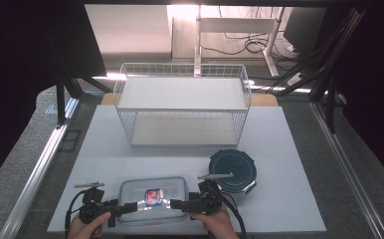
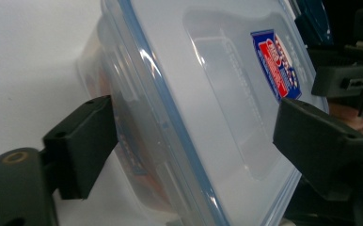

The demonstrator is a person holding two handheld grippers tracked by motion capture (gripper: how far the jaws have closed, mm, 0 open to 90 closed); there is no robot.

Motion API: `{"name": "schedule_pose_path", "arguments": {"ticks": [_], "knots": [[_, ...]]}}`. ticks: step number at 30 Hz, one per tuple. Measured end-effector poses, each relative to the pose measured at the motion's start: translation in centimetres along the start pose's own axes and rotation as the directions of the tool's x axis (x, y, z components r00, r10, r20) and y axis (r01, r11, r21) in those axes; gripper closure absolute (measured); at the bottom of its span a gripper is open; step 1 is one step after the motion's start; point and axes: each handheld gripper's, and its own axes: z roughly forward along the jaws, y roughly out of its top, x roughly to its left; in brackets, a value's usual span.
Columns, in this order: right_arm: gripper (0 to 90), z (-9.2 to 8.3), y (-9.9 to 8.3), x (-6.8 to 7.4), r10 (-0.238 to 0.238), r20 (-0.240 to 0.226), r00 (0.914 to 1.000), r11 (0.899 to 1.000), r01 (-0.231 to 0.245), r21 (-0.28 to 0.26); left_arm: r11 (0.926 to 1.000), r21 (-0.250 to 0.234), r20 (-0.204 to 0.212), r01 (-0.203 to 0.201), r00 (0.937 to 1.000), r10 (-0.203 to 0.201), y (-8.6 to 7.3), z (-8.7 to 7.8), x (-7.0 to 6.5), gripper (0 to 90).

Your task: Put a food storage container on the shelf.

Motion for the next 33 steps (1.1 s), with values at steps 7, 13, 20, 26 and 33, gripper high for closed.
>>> {"name": "schedule_pose_path", "arguments": {"ticks": [7,13,20,26,33], "knots": [[28.1,-0.8,0.1,0.2,0.034,0.011,0.9994,0.999,-0.034,-0.013,0.9995,-0.028,-0.036,0.017,0.9992,-0.018,0.0,-0.6,-0.4,26.6],[37.2,-1.6,0.0,0.0,0.093,-0.008,0.9957,0.995,-0.093,-0.032,0.9991,-0.037,-0.055,0.021,0.9982,-0.023,0.0,-1.1,-1.0,31.2],[42.8,-2.3,-0.1,0.5,0.103,-0.004,0.9946,0.993,-0.103,-0.054,0.9983,-0.058,-0.068,0.009,0.9976,-0.013,0.2,-1.6,-1.5,35.9],[43.9,-2.7,-0.2,0.9,0.089,0.009,0.9960,0.993,-0.088,-0.077,0.9979,-0.062,-0.085,-0.019,0.9963,0.014,0.4,-1.7,-2.2,36.5],[44.1,-3.4,0.0,1.1,0.054,0.025,0.9982,0.995,-0.052,-0.085,0.9975,-0.058,-0.080,-0.041,0.9961,0.036,0.6,-1.7,-2.8,38.0]]}}
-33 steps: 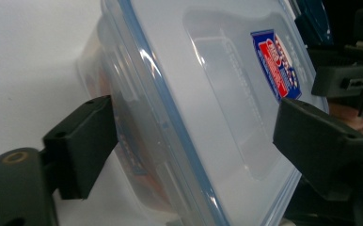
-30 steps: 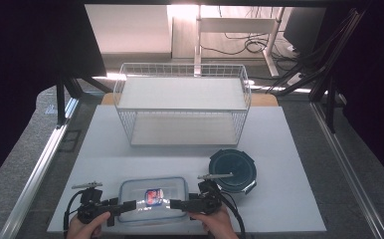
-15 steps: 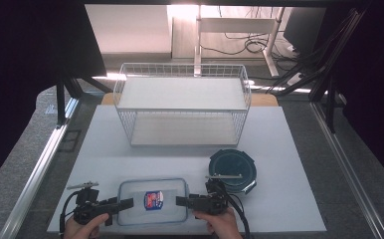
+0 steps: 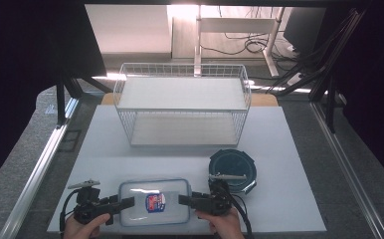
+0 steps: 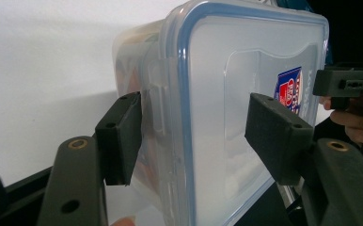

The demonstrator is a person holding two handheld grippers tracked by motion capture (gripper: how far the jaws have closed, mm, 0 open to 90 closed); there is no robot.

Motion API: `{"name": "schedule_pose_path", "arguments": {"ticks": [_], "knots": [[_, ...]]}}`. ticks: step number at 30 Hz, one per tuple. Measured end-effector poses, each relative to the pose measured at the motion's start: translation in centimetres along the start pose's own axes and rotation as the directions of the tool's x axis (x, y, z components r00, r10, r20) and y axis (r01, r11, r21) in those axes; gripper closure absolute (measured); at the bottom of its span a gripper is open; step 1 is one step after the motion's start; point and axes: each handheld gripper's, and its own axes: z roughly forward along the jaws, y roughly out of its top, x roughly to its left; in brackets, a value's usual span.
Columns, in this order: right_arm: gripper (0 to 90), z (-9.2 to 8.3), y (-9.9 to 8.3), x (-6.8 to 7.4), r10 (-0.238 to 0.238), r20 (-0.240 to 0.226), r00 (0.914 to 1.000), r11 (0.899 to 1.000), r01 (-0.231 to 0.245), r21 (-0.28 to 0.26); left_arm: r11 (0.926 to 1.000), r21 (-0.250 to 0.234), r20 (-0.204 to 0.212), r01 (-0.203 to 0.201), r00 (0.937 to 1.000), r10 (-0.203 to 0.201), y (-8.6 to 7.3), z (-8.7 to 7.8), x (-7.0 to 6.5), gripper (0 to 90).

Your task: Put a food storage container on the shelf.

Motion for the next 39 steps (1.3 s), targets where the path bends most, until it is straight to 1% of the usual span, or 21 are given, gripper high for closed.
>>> {"name": "schedule_pose_path", "arguments": {"ticks": [2,8,11,14,23,26,30,33,36,39], "knots": [[44.1,-0.3,0.1,0.1,-0.009,0.004,0.9999,1.000,0.009,-0.007,1.0000,-0.004,0.005,-0.004,1.0000,0.004,0.1,0.0,-0.2,38.0],[44.2,-1.2,0.8,0.5,-0.051,0.012,0.9986,0.998,0.051,-0.027,0.9994,-0.012,0.006,-0.032,0.9995,0.032,1.0,-0.1,-1.0,38.0],[44.2,-1.6,1.2,0.6,-0.065,0.011,0.9978,0.997,0.065,-0.029,0.9989,-0.018,0.016,-0.043,0.9989,0.043,1.5,-0.2,-1.2,38.8],[44.2,-1.9,1.8,0.7,-0.073,0.013,0.9972,0.997,0.073,-0.034,0.9984,-0.024,0.017,-0.052,0.9985,0.052,2.1,-0.2,-1.5,39.0],[44.3,-3.4,4.3,1.0,-0.106,0.035,0.9937,0.992,0.109,-0.065,0.9949,-0.035,0.032,-0.095,0.9949,0.096,5.2,0.2,-2.6,39.1],[44.3,-3.8,5.1,1.0,-0.109,0.040,0.9932,0.991,0.112,-0.071,0.9946,-0.035,0.038,-0.098,0.9944,0.099,6.1,0.3,-2.8,39.1],[44.3,-4.2,6.1,1.1,-0.121,0.047,0.9916,0.988,0.125,-0.087,0.9931,-0.047,0.046,-0.107,0.9930,0.109,7.4,0.4,-3.1,39.4],[44.3,-4.6,7.0,1.2,-0.129,0.046,0.9906,0.987,0.133,-0.091,0.9917,-0.049,0.041,-0.119,0.9918,0.121,8.3,0.3,-3.6,39.5],[44.3,-5.0,8.1,1.1,-0.139,0.044,0.9893,0.985,0.143,-0.092,0.9911,-0.057,0.045,-0.120,0.9914,0.123,9.3,0.3,-3.9,39.9],[44.3,-5.4,9.2,1.2,-0.145,0.045,0.9883,0.984,0.149,-0.101,0.9905,-0.065,0.054,-0.121,0.9908,0.124,10.5,0.4,-4.2,40.3]]}}
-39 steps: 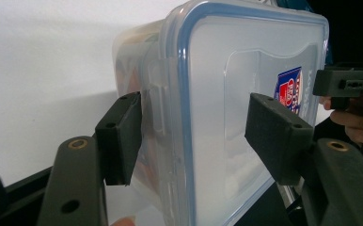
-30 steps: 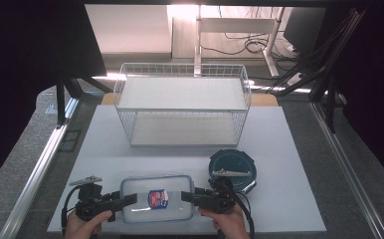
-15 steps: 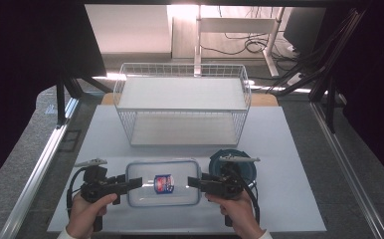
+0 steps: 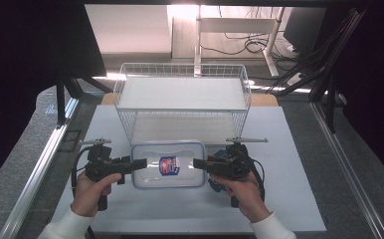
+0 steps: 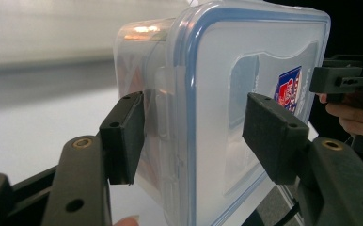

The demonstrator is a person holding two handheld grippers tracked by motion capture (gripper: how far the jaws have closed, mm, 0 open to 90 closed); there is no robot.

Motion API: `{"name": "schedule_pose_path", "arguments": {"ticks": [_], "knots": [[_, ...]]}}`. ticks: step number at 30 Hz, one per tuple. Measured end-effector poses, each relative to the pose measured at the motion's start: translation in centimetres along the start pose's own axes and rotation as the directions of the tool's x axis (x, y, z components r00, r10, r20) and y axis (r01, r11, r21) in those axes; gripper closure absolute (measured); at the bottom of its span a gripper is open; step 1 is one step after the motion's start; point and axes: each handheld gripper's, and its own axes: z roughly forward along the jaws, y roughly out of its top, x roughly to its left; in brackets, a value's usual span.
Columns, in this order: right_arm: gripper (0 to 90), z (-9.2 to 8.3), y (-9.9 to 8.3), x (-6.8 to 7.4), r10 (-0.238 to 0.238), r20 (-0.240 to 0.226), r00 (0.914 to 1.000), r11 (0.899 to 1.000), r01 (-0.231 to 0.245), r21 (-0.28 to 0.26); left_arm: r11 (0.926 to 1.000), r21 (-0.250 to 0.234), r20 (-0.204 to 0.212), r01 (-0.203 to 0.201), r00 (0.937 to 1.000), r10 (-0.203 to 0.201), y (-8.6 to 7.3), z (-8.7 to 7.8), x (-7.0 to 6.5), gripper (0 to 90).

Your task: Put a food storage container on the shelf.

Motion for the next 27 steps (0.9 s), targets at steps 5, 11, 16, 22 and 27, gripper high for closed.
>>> {"name": "schedule_pose_path", "arguments": {"ticks": [5,11,16,22,27], "knots": [[44.3,-0.6,1.7,-0.3,-0.004,0.018,0.9998,1.000,0.005,-0.023,1.0000,-0.005,0.024,0.002,0.9997,-0.001,1.8,0.7,0.1,40.4],[44.5,-1.2,3.5,-0.8,-0.020,0.028,0.9994,0.999,0.021,-0.035,0.9999,-0.008,0.044,-0.009,0.9990,0.009,3.7,1.3,0.0,41.2],[44.7,-1.6,4.6,-1.0,-0.024,0.024,0.9994,0.999,0.025,-0.046,0.9997,-0.014,0.046,-0.019,0.9987,0.020,5.0,1.4,-0.3,41.5],[44.8,-2.0,5.9,-1.0,-0.035,0.018,0.9992,0.998,0.036,-0.050,0.9987,-0.024,0.041,-0.044,0.9982,0.045,6.5,1.1,-0.9,41.6],[44.8,-2.4,7.4,-0.8,-0.052,0.014,0.9986,0.997,0.052,-0.056,0.9970,-0.036,0.041,-0.068,0.9967,0.070,7.8,0.8,-1.2,42.0]]}}
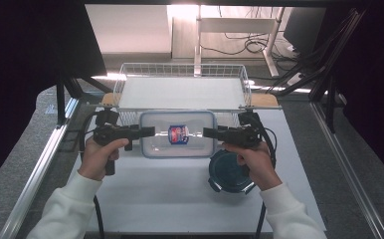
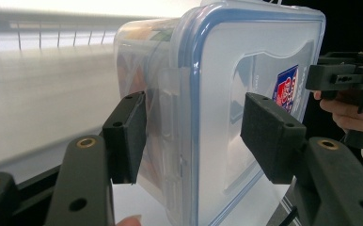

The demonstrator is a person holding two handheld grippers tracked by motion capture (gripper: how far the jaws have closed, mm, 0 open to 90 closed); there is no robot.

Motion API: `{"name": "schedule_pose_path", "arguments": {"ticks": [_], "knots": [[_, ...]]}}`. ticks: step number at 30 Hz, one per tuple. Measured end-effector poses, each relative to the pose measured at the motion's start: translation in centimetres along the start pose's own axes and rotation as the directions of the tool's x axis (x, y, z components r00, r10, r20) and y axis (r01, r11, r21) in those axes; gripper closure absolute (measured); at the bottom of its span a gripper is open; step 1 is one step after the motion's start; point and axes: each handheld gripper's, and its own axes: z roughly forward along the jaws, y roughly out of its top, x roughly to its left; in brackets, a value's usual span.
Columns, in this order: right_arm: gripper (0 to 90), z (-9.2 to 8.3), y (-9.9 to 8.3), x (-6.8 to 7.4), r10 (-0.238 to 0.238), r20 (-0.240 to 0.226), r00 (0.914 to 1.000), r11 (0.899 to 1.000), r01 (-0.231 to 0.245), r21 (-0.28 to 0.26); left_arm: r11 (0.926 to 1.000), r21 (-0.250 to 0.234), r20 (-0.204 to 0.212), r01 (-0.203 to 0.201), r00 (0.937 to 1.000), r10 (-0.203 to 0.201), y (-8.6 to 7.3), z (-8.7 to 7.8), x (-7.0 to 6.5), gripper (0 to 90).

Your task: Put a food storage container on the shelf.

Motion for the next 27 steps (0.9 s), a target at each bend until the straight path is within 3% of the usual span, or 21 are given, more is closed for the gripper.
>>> {"name": "schedule_pose_path", "arguments": {"ticks": [11,27], "knots": [[44.8,0.0,2.9,-0.1,-0.020,-0.002,0.9998,1.000,0.020,-0.014,0.9996,-0.004,-0.004,-0.027,0.9996,0.027,3.1,-0.1,0.0,42.1],[45.6,-0.4,6.8,-0.3,-0.032,0.001,0.9995,0.999,0.033,-0.031,0.9994,-0.010,0.009,-0.032,0.9994,0.032,7.1,0.1,0.1,42.0]]}}
